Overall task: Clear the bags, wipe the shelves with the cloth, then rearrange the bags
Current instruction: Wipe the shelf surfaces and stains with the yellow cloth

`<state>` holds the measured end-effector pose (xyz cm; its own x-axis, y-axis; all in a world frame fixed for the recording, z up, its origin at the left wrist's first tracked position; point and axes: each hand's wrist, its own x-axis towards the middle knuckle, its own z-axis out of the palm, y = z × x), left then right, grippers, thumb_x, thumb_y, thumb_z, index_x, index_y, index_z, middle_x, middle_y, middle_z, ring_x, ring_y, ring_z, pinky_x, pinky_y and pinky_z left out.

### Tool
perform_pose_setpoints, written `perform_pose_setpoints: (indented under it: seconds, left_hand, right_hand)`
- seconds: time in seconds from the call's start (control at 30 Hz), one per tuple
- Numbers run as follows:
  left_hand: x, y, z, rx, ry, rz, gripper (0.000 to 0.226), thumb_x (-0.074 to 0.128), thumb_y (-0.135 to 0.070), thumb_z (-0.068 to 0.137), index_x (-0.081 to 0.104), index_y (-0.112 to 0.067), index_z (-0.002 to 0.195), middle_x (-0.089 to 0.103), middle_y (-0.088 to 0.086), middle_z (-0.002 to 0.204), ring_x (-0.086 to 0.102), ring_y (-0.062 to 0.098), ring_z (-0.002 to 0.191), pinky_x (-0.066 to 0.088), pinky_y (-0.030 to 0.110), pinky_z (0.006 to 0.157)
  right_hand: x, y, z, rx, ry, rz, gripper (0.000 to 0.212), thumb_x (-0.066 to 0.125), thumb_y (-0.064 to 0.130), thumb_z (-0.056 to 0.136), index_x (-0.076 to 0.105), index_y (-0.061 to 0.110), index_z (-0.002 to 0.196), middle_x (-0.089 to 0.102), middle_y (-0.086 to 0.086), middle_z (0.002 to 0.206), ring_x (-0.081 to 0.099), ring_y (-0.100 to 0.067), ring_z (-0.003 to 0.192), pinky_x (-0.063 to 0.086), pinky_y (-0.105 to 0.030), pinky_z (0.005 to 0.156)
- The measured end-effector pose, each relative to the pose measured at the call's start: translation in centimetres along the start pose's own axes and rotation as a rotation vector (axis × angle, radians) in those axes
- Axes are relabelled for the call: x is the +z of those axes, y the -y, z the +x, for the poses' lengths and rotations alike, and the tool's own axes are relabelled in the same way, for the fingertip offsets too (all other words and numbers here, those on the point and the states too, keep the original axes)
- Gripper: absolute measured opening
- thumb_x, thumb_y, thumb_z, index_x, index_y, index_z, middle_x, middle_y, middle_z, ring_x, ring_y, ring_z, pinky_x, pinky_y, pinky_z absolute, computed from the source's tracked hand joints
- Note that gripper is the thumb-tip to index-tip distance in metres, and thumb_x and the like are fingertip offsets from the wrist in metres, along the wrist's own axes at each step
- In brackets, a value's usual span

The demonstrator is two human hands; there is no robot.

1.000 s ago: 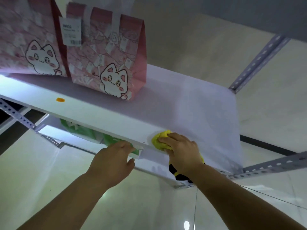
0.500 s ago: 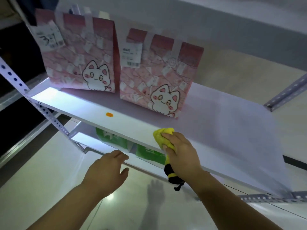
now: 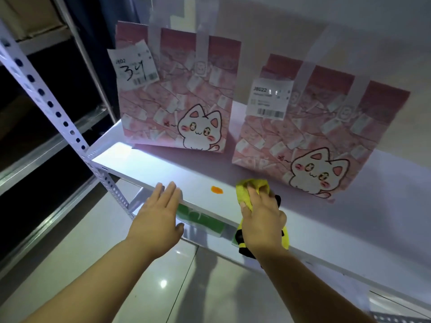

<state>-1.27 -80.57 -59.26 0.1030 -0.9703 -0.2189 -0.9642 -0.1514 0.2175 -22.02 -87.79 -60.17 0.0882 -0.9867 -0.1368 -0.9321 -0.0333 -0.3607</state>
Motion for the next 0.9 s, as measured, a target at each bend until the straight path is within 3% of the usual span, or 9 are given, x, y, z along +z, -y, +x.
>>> perform_pose_setpoints:
  seconds: [0.13,0.27,0.33,0.43,0.53,0.63,0.7,0.77,0.9]
  left_hand:
    - [0.4,1.3,1.0,0.041,0.006,-0.007,0.071,0.044,-0.036,0.094,0.004,-0.017,0.150,-0.010,0.000,0.158,-0.008,0.024,0.145,0.004,0.035,0.116]
    - [0.1,2.6,0.9,0.074,-0.008,-0.072,0.069,0.045,-0.027,0.093,0.006,-0.021,0.150,-0.009,-0.006,0.158,-0.006,0.017,0.145,0.007,0.032,0.117]
    - [-0.2,3.0,0.9,0.077,-0.006,-0.100,0.068,0.046,-0.024,0.093,0.009,-0.025,0.150,-0.006,-0.009,0.157,-0.004,0.014,0.145,0.011,0.032,0.117]
    - [-0.5,3.0,0.9,0.058,-0.005,-0.148,0.067,0.046,-0.023,0.092,0.012,-0.028,0.149,-0.004,-0.013,0.157,-0.004,0.011,0.145,0.012,0.031,0.116]
    - [-0.5,2.8,0.9,0.049,-0.004,-0.163,0.067,0.047,-0.026,0.092,0.011,-0.027,0.149,-0.004,-0.013,0.157,-0.004,0.010,0.145,0.011,0.031,0.114]
    - [-0.3,2.6,0.8,0.046,-0.014,-0.167,0.068,0.048,-0.027,0.092,0.012,-0.025,0.149,-0.003,-0.011,0.158,-0.004,0.011,0.145,0.015,0.030,0.114]
    - [-0.1,2.5,0.8,0.040,-0.019,-0.179,0.069,0.049,-0.026,0.092,0.011,-0.024,0.149,-0.003,-0.010,0.158,-0.005,0.012,0.145,0.016,0.030,0.113]
    - [0.1,2.4,0.7,0.036,-0.030,-0.184,0.070,0.050,-0.025,0.091,0.012,-0.024,0.150,-0.002,-0.010,0.158,-0.004,0.012,0.145,0.017,0.031,0.113]
    - [0.2,2.6,0.6,0.034,-0.047,-0.185,0.071,0.052,-0.020,0.088,0.016,-0.026,0.149,0.001,-0.012,0.157,0.000,0.011,0.145,0.020,0.034,0.113]
  right_hand:
    - [1.3,3.8,1.0,-0.048,0.029,-0.003,0.048,0.034,0.032,0.099,0.021,0.040,0.145,0.026,0.007,0.152,0.021,-0.021,0.139,0.021,-0.044,0.105]
    - [2.4,7.6,1.7,-0.179,0.055,-0.054,0.050,0.036,0.030,0.098,0.021,0.044,0.143,0.025,0.012,0.149,0.022,-0.019,0.135,0.024,-0.044,0.099]
    - [2.3,7.5,1.4,-0.278,0.086,-0.102,0.050,0.040,0.026,0.097,0.025,0.045,0.141,0.028,0.011,0.148,0.022,-0.018,0.135,0.026,-0.044,0.097]
    - [1.5,4.5,-0.6,-0.410,0.151,-0.099,0.051,0.045,0.024,0.096,0.033,0.047,0.139,0.029,0.012,0.152,0.018,-0.012,0.143,0.026,-0.038,0.106]
    - [-0.2,0.7,-2.0,-0.340,0.068,0.037,0.045,0.054,0.019,0.093,0.049,0.041,0.133,0.043,0.007,0.146,0.032,-0.014,0.139,0.027,-0.033,0.109]
    - [-0.9,-0.2,-1.0,-0.180,0.062,-0.022,0.044,0.049,0.024,0.095,0.044,0.039,0.137,0.039,0.005,0.149,0.032,-0.017,0.137,0.029,-0.037,0.108]
    - [-0.3,2.2,0.4,-0.114,0.053,-0.089,0.048,0.047,0.023,0.095,0.039,0.043,0.138,0.040,0.004,0.145,0.037,-0.024,0.129,0.035,-0.041,0.098]
    - [1.0,5.3,1.2,-0.118,0.034,-0.094,0.051,0.045,0.022,0.094,0.036,0.045,0.138,0.038,0.005,0.144,0.036,-0.025,0.125,0.032,-0.041,0.092]
    - [2.8,6.8,0.3,-0.260,0.080,-0.090,0.047,0.039,0.029,0.098,0.031,0.046,0.141,0.028,0.012,0.152,0.018,-0.014,0.140,0.025,-0.041,0.098]
